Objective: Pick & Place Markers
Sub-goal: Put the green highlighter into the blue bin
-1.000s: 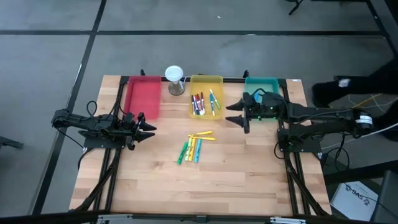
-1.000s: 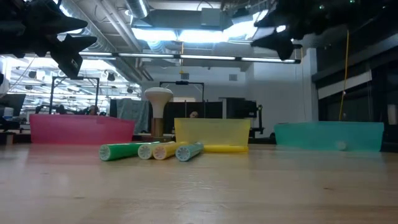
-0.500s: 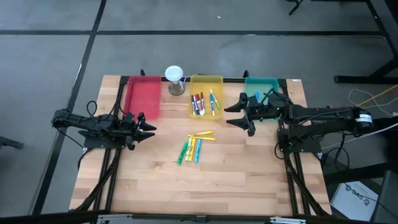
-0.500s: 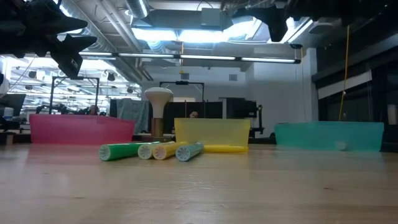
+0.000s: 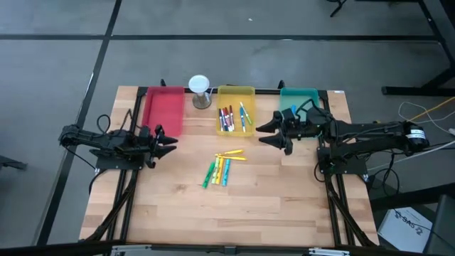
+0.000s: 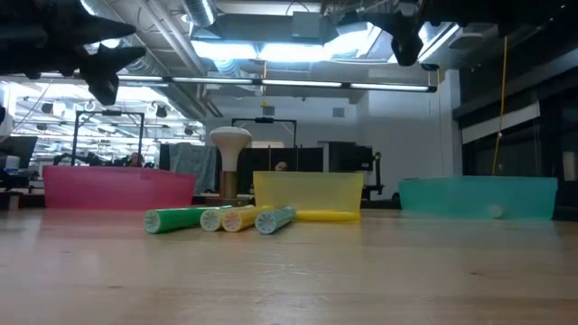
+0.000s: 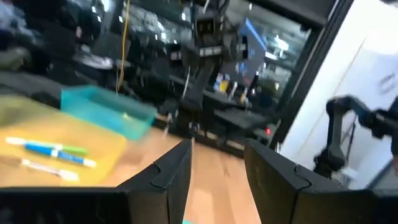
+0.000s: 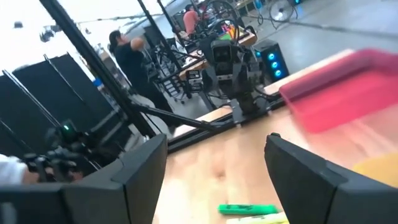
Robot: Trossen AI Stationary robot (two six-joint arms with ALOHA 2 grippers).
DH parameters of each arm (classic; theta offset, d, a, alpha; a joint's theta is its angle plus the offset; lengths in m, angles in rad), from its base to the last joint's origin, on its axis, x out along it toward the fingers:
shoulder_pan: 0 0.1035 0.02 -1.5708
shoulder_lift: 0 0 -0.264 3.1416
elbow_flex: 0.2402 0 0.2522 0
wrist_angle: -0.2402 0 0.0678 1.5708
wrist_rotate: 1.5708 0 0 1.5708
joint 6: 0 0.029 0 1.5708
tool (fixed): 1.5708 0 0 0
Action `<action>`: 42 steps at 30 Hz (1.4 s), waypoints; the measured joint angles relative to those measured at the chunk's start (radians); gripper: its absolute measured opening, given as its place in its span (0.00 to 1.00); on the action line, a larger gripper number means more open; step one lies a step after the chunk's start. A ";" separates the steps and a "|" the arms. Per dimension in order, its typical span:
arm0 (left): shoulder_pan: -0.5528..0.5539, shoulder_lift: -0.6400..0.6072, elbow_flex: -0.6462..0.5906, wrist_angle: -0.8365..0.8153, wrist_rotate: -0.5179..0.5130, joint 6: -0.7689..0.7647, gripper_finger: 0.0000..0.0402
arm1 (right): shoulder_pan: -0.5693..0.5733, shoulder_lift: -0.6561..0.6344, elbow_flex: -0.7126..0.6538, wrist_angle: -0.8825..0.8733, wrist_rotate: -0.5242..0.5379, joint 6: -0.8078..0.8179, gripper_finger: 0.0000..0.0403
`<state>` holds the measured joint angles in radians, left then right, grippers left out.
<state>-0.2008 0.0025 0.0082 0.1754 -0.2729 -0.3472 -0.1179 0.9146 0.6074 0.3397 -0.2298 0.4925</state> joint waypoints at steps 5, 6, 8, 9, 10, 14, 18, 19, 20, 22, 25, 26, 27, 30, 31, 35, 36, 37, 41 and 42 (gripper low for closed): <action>0.000 0.000 0.000 0.118 -0.011 -0.027 0.36 | 0.001 0.000 0.000 0.000 0.028 0.096 0.65; 0.000 0.000 0.001 0.138 0.013 -0.023 0.36 | 0.001 0.000 0.000 0.000 0.035 0.104 0.65; 0.000 0.001 0.019 0.144 0.036 -0.030 0.36 | 0.001 0.000 0.000 0.000 0.055 0.103 0.65; 0.000 0.004 0.033 0.145 0.032 -0.047 0.36 | 0.001 0.000 0.000 0.000 0.064 0.102 0.65; 0.000 0.009 0.046 0.146 0.027 -0.063 0.36 | 0.001 0.000 0.000 0.000 0.072 0.100 0.65; 0.000 0.068 0.112 0.135 0.036 -0.066 0.36 | 0.001 0.000 0.000 0.000 0.081 0.098 0.65; 0.000 0.186 0.209 0.123 0.034 -0.048 0.36 | 0.001 0.000 0.000 0.000 0.081 0.100 0.65; 0.000 0.224 0.238 0.109 0.029 -0.038 0.36 | 0.001 0.000 0.000 0.000 0.081 0.104 0.65; 0.000 0.263 0.265 0.097 0.023 -0.027 0.36 | 0.001 0.000 0.000 0.000 0.080 0.107 0.65; 0.000 0.346 0.321 0.082 0.000 -0.004 0.36 | 0.002 0.000 0.000 0.000 0.080 0.108 0.65; 0.000 0.456 0.403 0.073 -0.004 0.021 0.36 | 0.008 0.000 0.000 0.000 0.078 0.107 0.65; 0.000 0.490 0.433 0.062 -0.004 0.026 0.36 | 0.012 0.000 0.000 0.000 0.078 0.106 0.65; 0.000 0.524 0.465 0.043 -0.004 0.031 0.36 | 0.015 0.000 0.000 0.000 0.077 0.106 0.65; 0.000 0.604 0.557 -0.058 -0.008 0.034 0.36 | 0.025 0.000 0.000 0.000 0.061 0.105 0.65; 0.000 0.629 0.589 -0.094 -0.016 0.025 0.36 | 0.025 0.000 0.000 0.000 0.050 0.106 0.65; 0.000 0.711 0.713 -0.266 -0.050 -0.041 0.36 | 0.025 0.000 0.000 0.000 0.007 0.105 0.65; 0.000 0.728 0.743 -0.313 -0.054 -0.067 0.36 | 0.025 0.000 0.000 0.000 0.001 0.102 0.65; 0.000 0.747 0.772 -0.362 -0.055 -0.090 0.36 | 0.025 0.000 0.000 0.000 -0.001 0.102 0.65; 0.000 0.822 0.875 -0.513 -0.066 -0.168 0.36 | 0.025 0.001 0.000 0.000 -0.002 0.099 0.65; 0.000 0.840 0.895 -0.542 -0.067 -0.186 0.36 | 0.025 0.001 0.000 0.000 -0.004 0.098 0.65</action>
<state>-0.2008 0.8430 0.9036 -0.3663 -0.3399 -0.5329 -0.0933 0.9154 0.6079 0.3397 -0.2340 0.5907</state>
